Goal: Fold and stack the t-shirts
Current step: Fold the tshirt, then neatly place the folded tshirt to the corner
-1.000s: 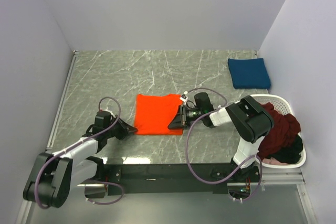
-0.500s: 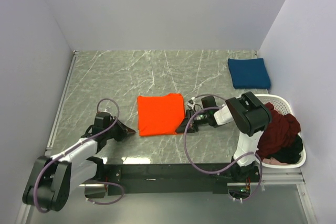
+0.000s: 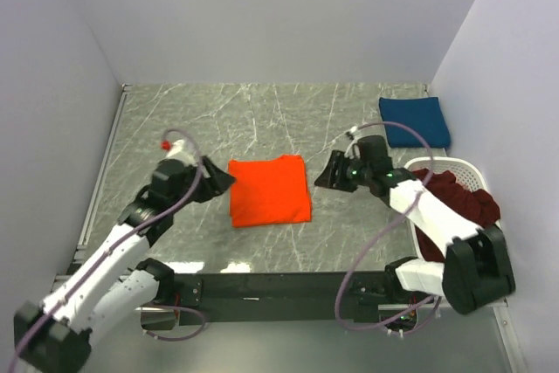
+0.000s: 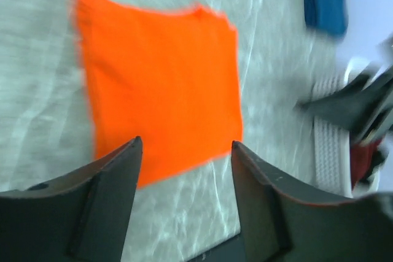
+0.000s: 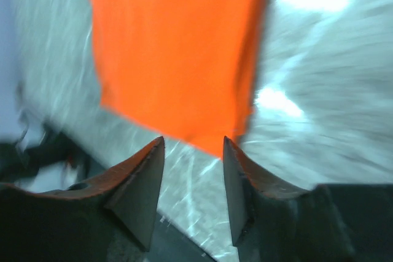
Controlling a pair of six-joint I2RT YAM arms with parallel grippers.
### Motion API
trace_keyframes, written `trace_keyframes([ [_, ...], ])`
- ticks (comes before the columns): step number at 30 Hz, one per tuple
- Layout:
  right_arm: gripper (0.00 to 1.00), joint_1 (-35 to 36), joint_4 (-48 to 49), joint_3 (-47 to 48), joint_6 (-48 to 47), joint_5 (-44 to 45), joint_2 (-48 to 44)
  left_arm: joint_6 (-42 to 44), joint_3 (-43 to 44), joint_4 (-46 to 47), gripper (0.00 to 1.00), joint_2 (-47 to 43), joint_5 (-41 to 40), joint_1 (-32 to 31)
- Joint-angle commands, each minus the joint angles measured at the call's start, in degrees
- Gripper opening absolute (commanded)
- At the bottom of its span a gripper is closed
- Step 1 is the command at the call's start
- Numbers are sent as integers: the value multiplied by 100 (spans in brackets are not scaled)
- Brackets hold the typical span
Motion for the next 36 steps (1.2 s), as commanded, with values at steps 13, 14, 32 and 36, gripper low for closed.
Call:
trace_keyframes([
  [13, 98, -685, -2071, 221, -123, 2753, -1996, 1898, 3511, -861, 63, 4291, -2475, -3828],
  [14, 98, -720, -2018, 133, -87, 2753, -2067, 1994, 3671, -931, 62, 4659, -2677, -3951],
  [32, 98, -1318, -1939, -702, 106, 2850, -2586, 2540, 4920, -1336, 52, 6982, -3285, -5042],
  [36, 98, -1327, -1912, -694, 97, 2788, -2498, 2558, 4955, -1249, 52, 7176, -3346, -5051],
])
